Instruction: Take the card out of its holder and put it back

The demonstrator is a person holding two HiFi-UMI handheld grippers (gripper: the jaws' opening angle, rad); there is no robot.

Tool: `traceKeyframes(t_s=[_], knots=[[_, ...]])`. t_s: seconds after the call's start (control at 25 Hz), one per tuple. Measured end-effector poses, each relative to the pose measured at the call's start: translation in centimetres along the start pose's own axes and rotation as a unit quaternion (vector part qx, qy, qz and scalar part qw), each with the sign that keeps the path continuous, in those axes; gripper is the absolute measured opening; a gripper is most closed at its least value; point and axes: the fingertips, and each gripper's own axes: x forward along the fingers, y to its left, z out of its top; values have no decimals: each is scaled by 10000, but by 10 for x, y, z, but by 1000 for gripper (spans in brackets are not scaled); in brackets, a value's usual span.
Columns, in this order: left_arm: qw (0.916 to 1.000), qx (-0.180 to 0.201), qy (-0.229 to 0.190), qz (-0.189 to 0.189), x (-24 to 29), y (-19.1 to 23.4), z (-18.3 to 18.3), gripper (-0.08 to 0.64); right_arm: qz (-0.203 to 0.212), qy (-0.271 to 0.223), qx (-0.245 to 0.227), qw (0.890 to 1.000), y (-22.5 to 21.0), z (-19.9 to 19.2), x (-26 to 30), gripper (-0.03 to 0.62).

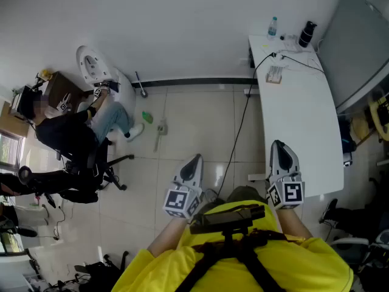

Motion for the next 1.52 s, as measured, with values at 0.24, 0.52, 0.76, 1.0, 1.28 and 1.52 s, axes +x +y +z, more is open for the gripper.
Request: traceKeyframes(t_s=[0.24,0.52,0.76,1.0,1.28,1.52], knots=[[9999,-35,-31,-128,83,47,21,0,84,162,17,9998,-17,-7,90,6],[9988,214,-38,-434,218,93,61,0,-93,-83,268,9996,-84,5,229,6],[9910,551,-135,-1214,346,85,108,0,-631,-219,419,9969,-164,15,295,6],[9643,596,134,-2577,452,50,113,0,-1844,-21,481,9817,-226,5,276,6],[8969,913,343,-4312,547,-25,112,0,-4013,-138,696,9132,-270,-1,207,6],[8347,1059,689,-5360,592,-58,114,0,-5409,-370,1029,8340,-261,-9,182,6]])
